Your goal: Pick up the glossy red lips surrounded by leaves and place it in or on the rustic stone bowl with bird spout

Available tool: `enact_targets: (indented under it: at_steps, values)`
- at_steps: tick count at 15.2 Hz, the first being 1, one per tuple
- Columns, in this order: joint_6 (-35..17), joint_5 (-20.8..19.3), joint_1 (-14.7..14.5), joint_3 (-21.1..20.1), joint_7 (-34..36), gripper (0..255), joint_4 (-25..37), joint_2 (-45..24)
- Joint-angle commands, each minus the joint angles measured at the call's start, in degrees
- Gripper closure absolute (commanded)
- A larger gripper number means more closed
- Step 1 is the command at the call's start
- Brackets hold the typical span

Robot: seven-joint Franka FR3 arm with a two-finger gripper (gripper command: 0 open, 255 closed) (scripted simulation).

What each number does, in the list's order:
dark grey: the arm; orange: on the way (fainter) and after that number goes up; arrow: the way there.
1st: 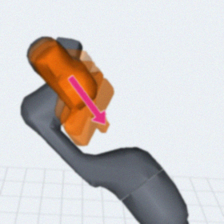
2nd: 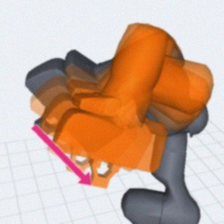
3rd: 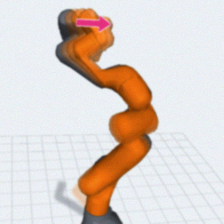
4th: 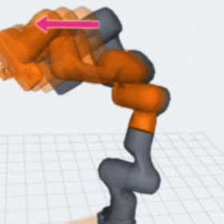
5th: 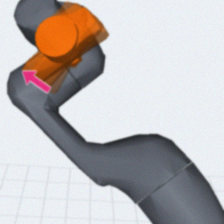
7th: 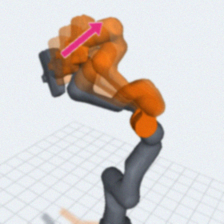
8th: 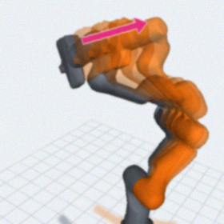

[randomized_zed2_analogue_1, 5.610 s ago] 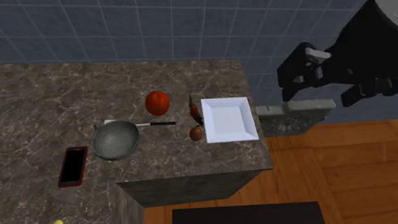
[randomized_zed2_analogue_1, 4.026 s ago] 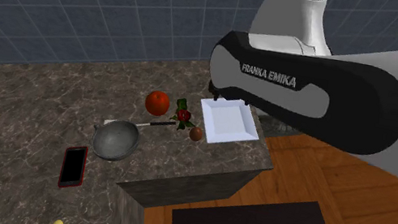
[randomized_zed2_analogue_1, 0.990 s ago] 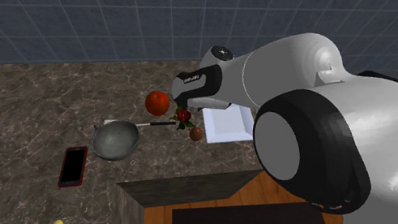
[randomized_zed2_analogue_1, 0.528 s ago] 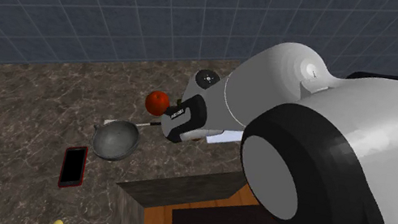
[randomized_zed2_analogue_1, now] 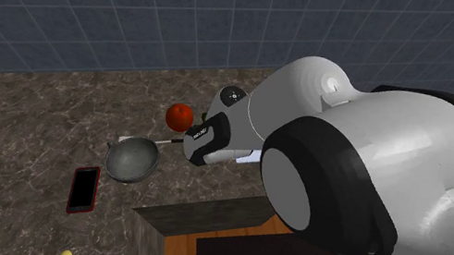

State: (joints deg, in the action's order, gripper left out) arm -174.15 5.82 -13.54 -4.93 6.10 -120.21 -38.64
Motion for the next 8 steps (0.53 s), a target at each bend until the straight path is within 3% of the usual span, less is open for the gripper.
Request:
enact_targets:
  at_steps: [1, 5, 6, 8]
  values:
    - [0.0, 0.0, 0.0, 0.0, 0.0, 0, 0.1, -0.1]
    - [0.0, 0.0, 0.0, 0.0, 0.0, 0, 0.1, -0.1]
    - [0.0, 0.0, 0.0, 0.0, 0.0, 255, 0.1, -0.1]
    - [0.0, 0.0, 0.0, 0.0, 0.0, 255, 0.1, -0.1]
